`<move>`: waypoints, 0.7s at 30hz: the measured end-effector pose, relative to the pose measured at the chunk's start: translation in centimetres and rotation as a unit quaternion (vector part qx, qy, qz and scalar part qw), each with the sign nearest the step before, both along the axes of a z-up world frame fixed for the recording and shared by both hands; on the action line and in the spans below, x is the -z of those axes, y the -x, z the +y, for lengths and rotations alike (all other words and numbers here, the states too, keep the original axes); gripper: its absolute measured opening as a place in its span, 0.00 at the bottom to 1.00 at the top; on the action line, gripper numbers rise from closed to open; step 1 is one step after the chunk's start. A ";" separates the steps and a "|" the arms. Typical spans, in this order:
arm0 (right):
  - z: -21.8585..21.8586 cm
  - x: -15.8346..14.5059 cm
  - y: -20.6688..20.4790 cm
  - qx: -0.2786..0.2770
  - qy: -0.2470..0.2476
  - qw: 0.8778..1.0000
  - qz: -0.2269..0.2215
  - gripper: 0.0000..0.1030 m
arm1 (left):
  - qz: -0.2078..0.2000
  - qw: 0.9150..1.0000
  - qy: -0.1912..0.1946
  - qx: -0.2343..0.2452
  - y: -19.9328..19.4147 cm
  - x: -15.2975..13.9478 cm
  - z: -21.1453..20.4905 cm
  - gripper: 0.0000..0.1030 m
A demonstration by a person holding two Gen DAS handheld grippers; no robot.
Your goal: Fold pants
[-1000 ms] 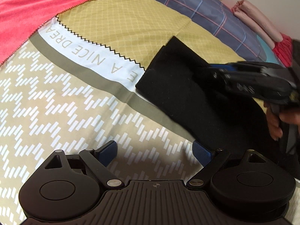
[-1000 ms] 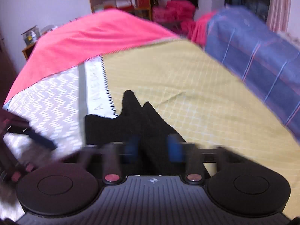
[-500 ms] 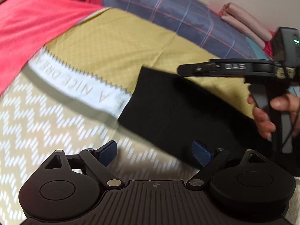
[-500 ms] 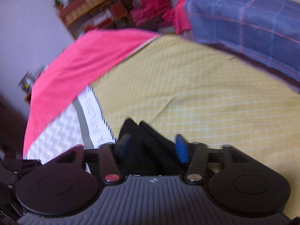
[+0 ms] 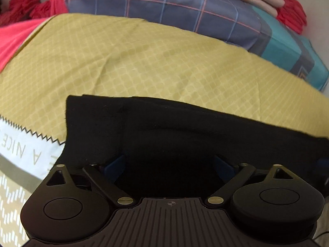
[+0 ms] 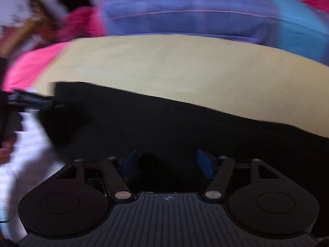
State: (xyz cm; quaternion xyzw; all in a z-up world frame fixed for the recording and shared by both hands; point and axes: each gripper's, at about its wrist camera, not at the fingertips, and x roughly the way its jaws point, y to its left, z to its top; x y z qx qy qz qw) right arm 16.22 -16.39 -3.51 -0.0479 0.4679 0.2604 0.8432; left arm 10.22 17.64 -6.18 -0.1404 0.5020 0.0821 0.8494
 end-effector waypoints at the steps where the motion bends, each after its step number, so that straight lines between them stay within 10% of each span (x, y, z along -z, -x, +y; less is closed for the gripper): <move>1: -1.6 -0.9 -0.2 0.012 -0.009 1.000 -0.016 0.50 | 0.004 1.000 -0.008 0.006 -0.1 0.1 -0.5 1.00; 4: -3.7 -2.7 -0.5 -0.013 0.021 0.996 -0.088 0.78 | 0.012 0.999 -0.039 0.019 -0.2 0.4 -1.7 1.00; 12: -4.4 1.2 -4.4 -0.093 0.083 0.991 -0.040 0.72 | 0.028 0.997 -0.068 0.021 -0.8 0.6 -2.4 1.00; 16: -4.3 0.1 -4.2 -0.105 0.077 0.990 -0.049 0.13 | 0.029 0.997 -0.069 0.019 -1.0 0.7 -2.4 1.00; 21: -4.2 -1.3 -4.1 -0.097 0.056 0.988 -0.102 0.10 | 0.031 0.997 -0.075 0.015 -0.9 0.6 -2.7 1.00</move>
